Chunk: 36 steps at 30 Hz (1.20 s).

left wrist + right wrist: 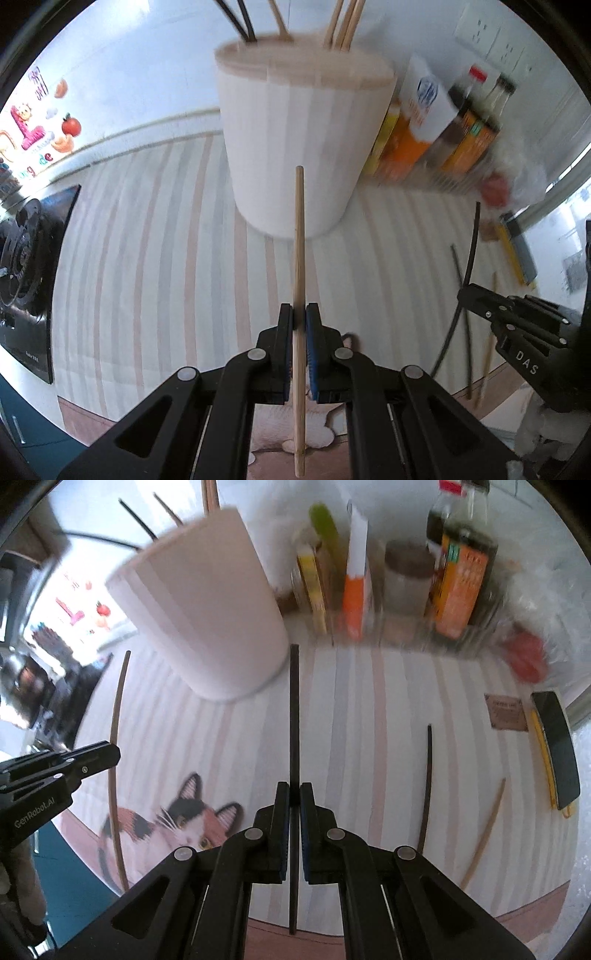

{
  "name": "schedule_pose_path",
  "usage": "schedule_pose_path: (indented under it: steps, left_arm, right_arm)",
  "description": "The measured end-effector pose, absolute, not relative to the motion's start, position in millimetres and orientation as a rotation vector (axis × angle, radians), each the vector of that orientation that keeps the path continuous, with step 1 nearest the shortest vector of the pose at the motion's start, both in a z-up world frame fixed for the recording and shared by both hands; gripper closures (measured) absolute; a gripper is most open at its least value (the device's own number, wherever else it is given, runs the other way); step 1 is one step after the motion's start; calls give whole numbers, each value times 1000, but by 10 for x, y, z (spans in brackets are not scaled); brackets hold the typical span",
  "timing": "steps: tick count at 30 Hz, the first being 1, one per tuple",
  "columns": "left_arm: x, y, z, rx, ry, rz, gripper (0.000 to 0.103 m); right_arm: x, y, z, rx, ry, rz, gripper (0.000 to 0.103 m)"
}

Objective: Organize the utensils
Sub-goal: 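Lift both chopsticks and carry them over the beige holder cup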

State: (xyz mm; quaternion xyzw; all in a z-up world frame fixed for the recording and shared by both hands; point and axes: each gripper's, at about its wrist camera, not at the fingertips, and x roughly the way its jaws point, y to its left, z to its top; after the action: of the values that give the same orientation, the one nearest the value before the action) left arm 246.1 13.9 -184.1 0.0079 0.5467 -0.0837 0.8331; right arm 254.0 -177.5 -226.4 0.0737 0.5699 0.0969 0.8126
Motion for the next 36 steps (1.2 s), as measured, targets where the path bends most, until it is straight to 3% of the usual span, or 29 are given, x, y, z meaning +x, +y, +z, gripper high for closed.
schedule_pose_path:
  steps: [17,25,31,36]
  left_arm:
    - [2549,82,-822,-11,879,-201,99]
    - [2622,78,-76,-101,732,-262,99]
    - [2947,98,536,-124,604,-284,99]
    - [3464,128,670,-116,538,-277,99]
  right_arm:
    - [2649,-1717,-1138,161,815,243,98]
    - [2739,-1773,-462,176,707,278,98]
    - [2862,-1844,108,185,631,309,98]
    - [3031,-1834,456,171,575,321,98]
